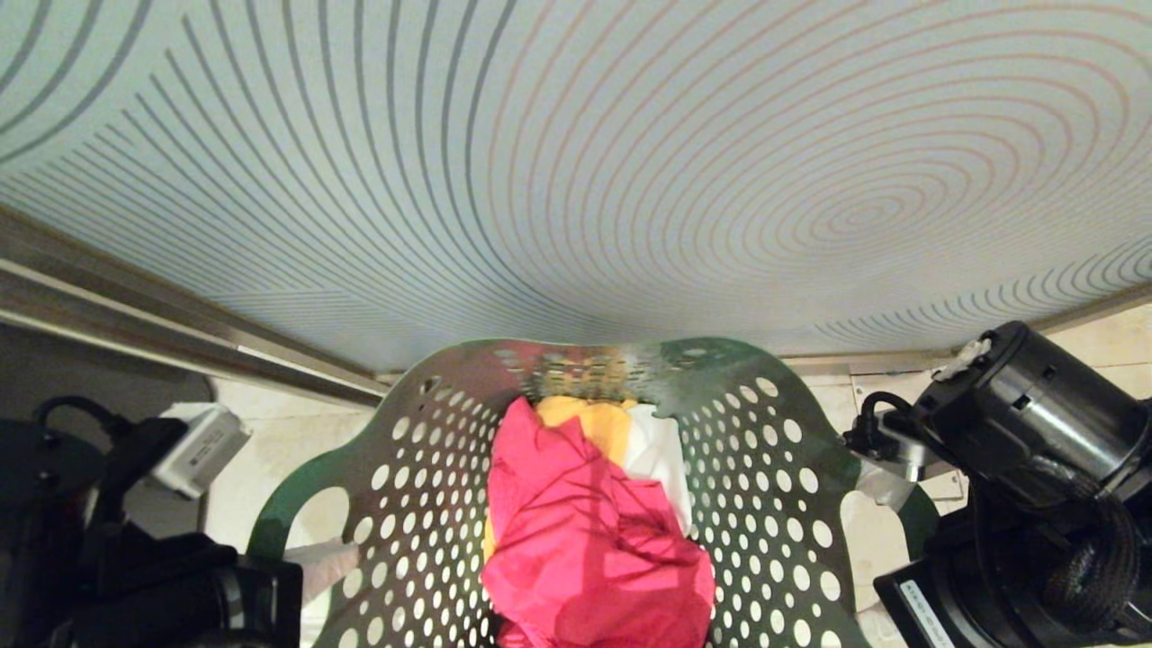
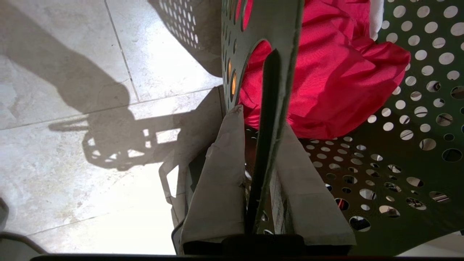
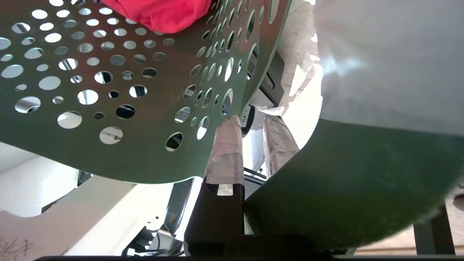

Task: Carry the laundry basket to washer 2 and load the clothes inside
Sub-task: Pick up the clothes basket and put it beside the washing machine

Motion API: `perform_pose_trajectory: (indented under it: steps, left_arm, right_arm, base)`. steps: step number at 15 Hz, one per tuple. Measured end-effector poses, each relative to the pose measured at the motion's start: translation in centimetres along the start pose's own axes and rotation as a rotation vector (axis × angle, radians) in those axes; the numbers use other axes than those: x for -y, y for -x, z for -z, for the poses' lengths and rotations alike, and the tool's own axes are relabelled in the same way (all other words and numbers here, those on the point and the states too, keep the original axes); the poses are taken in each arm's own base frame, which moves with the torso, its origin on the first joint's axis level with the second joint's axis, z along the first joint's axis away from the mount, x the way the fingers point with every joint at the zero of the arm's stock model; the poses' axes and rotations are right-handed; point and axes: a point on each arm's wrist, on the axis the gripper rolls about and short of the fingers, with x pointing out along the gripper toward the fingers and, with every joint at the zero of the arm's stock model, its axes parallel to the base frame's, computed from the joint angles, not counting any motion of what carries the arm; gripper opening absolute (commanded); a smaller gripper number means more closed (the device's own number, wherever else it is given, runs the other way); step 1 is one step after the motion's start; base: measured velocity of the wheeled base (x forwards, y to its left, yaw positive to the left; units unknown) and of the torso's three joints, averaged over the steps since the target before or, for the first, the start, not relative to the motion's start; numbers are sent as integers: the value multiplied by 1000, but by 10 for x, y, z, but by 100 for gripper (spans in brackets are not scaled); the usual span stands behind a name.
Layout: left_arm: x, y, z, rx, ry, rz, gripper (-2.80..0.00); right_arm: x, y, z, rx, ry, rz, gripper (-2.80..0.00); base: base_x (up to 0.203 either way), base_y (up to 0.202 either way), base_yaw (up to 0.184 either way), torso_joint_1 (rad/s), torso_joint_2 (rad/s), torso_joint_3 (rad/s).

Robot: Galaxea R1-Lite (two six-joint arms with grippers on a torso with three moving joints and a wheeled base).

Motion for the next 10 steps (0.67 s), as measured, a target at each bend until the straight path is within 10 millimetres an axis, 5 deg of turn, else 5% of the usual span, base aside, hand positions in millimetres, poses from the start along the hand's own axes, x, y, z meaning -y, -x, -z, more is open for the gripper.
perform_pose_trajectory:
  steps: [10]
  left_arm:
    - [8,-1,4,-26,-36,46,-280]
  right_arm:
    - [-14,-1,-28,67,-9,-35,-280]
  base:
    - [0,0,0,1,1,195]
